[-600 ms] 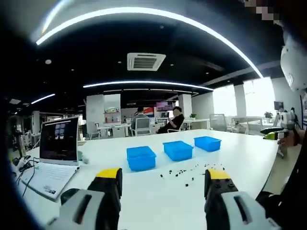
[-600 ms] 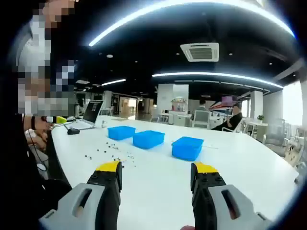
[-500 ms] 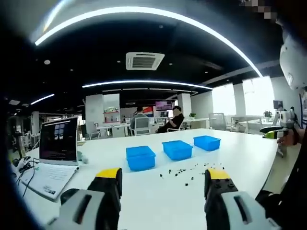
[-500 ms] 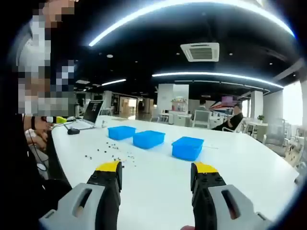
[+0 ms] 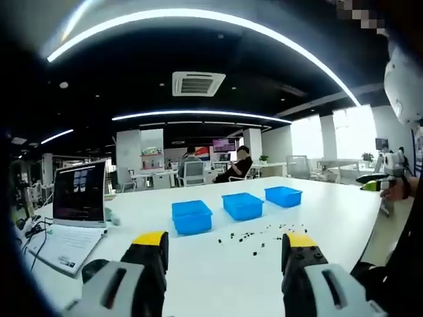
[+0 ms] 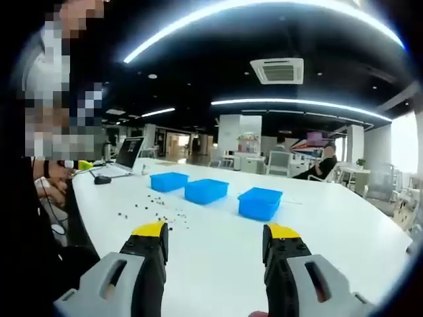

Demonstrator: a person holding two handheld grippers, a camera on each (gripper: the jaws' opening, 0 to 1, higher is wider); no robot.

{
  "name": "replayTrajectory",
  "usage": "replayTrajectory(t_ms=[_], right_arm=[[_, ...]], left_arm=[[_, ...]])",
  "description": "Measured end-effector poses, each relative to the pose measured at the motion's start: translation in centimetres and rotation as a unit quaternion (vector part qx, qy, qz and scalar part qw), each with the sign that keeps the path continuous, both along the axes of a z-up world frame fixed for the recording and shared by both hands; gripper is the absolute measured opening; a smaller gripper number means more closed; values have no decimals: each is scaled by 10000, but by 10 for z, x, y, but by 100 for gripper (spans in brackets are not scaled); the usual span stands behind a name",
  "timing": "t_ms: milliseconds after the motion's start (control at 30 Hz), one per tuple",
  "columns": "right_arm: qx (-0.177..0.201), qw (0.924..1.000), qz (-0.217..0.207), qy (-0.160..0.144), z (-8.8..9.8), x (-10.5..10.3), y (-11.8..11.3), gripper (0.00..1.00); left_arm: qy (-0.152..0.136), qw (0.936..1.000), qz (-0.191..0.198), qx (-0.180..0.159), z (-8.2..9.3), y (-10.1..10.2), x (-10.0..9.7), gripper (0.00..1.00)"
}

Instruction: Pick up the resistors one by one and place each resistor into its matching bin, sorting the parts by color and model until every resistor is separated into the correct bin for its type

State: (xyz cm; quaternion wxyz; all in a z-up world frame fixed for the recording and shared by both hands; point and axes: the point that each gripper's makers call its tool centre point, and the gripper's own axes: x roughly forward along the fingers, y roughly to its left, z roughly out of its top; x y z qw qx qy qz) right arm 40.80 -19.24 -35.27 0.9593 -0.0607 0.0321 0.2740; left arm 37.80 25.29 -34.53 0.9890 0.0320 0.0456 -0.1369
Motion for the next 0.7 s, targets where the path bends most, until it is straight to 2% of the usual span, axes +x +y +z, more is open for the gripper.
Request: replayTrajectory(t_ms=[200,367,433,600,700], right_arm=[[-51,10000,55,54,0,2,0,58],[-317,9982,485,168,9,6,12,58],[-653,9946,773,226,14,10,21,59],[-911,9874,1259,308,26,19,39,59],[-1241,9793,1556,357,28,22,50,59]], left_arm=[[16,10000,-32,7,-1,0,-2,70],[50,10000,-76,6,-4,-1,-3,70],[47,9999,-91,-15,-5,-1,-4,70],[71,9999,-123,-56,-9,0,-7,70],[98,9998,-135,-67,-12,0,-9,70]])
